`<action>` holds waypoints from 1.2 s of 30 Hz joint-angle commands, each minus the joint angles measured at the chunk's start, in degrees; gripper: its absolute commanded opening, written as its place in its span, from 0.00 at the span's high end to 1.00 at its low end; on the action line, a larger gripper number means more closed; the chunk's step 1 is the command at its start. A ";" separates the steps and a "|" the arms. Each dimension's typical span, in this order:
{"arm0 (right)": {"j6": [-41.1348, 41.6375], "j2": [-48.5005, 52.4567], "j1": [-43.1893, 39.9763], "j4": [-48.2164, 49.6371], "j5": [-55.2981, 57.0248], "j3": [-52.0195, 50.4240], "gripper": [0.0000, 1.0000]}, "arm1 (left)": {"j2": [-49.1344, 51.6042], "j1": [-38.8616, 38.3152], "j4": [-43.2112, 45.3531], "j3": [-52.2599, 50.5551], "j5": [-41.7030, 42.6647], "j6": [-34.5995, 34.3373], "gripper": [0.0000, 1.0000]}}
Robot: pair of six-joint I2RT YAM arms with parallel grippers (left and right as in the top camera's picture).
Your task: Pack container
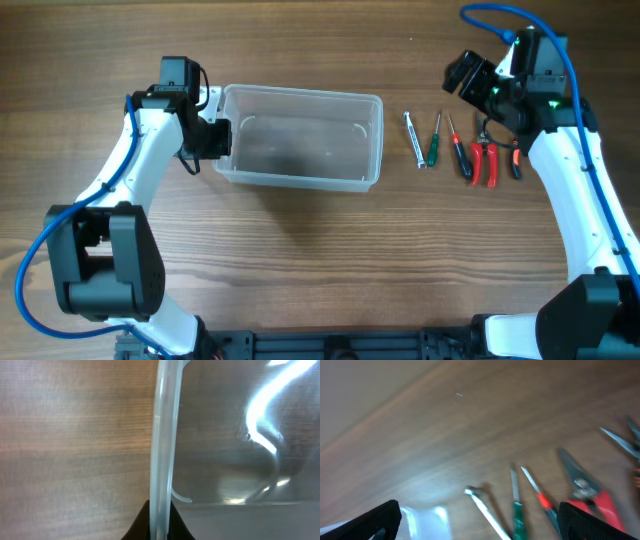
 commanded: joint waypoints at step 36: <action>-22.10 26.16 -19.87 -9.25 4.42 0.59 0.72 | -22.80 25.35 4.33 16.76 -12.55 -5.73 0.00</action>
